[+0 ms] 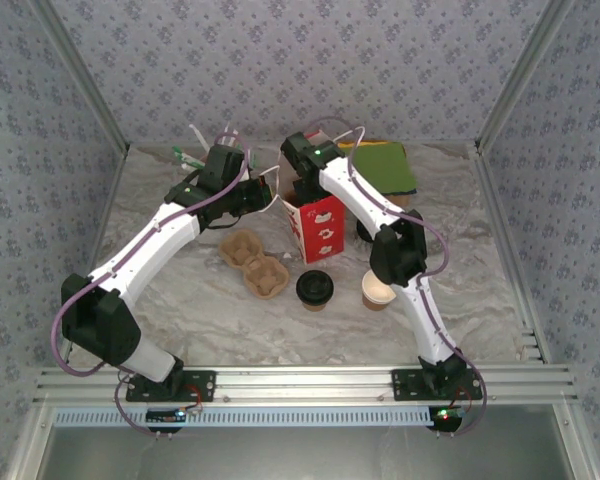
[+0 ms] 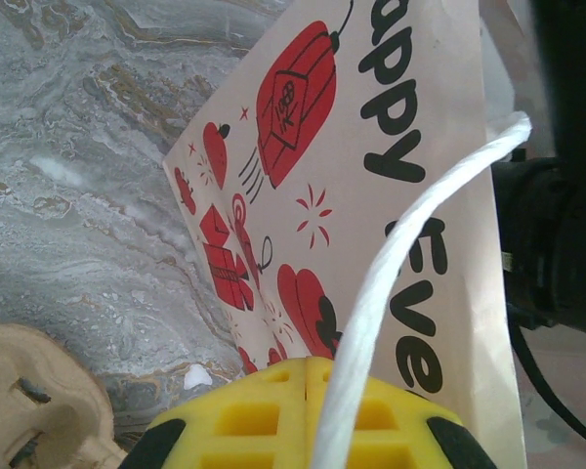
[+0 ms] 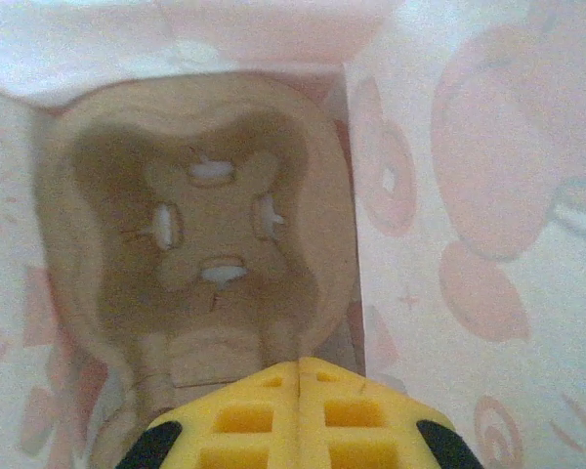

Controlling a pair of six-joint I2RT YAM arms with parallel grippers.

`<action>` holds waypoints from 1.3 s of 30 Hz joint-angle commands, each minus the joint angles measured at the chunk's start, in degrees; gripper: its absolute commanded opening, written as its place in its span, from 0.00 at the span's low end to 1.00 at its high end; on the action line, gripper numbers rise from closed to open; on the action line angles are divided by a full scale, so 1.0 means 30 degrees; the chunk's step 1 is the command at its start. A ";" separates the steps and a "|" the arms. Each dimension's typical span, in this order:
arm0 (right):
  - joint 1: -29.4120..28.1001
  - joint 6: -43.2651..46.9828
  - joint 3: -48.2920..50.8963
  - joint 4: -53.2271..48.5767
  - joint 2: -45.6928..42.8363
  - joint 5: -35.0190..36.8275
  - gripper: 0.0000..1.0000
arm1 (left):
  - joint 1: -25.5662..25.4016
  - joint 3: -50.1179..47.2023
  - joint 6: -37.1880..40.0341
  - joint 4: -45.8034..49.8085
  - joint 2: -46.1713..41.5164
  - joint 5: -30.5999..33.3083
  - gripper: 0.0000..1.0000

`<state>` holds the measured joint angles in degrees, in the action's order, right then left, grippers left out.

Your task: Pack the takeout coffee

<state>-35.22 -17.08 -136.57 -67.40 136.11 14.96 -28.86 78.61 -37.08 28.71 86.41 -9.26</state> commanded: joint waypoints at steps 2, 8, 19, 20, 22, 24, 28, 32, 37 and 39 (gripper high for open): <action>-0.0269 -0.0108 -0.0806 -0.0661 -0.1103 -0.0270 0.00 | 0.0117 0.0721 0.0313 0.0530 0.0347 -0.0210 0.00; -0.0292 -0.0250 -0.1021 -0.0883 -0.1695 -0.0316 0.00 | 0.0123 0.0942 0.0325 0.0588 0.0551 -0.0182 0.00; -0.0428 -0.0341 -0.2200 -0.1235 -0.3012 -0.0270 0.00 | 0.0124 0.1786 0.0535 0.0767 0.1254 -0.0173 0.00; -0.0447 -0.0341 -0.2180 -0.1258 -0.3131 -0.0270 0.00 | 0.0128 0.1876 0.0568 0.0757 0.1298 -0.0195 0.00; -0.0458 -0.0439 -0.2171 -0.1316 -0.3451 -0.0299 0.00 | 0.0128 0.2023 0.0584 0.0827 0.1399 -0.0180 0.00; -0.0475 -0.0531 -0.2171 -0.1388 -0.3779 -0.0298 0.00 | 0.0120 0.2205 0.0657 0.0886 0.1475 -0.0181 0.01; -0.0505 -0.0692 -0.2054 -0.1386 -0.4458 -0.0361 0.00 | 0.0124 0.2621 0.0762 0.1063 0.1548 -0.0173 0.02; -0.0606 -0.0773 -0.2017 -0.1364 -0.5092 -0.0358 0.00 | 0.0120 0.2931 0.0850 0.1225 0.1609 -0.0165 0.07; -0.0731 -0.0893 -0.1850 -0.1324 -0.5801 -0.0313 0.00 | 0.0105 0.3344 0.0949 0.1540 0.1519 -0.0155 0.23; -0.0744 -0.0942 -0.1812 -0.1322 -0.6030 -0.0314 0.00 | 0.0126 0.3598 0.0962 0.1655 0.1438 -0.0145 0.28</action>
<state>-36.97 -18.63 -141.27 -69.69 120.68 14.11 -28.86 86.59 -34.94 32.36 90.50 -9.26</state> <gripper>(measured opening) 0.045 0.265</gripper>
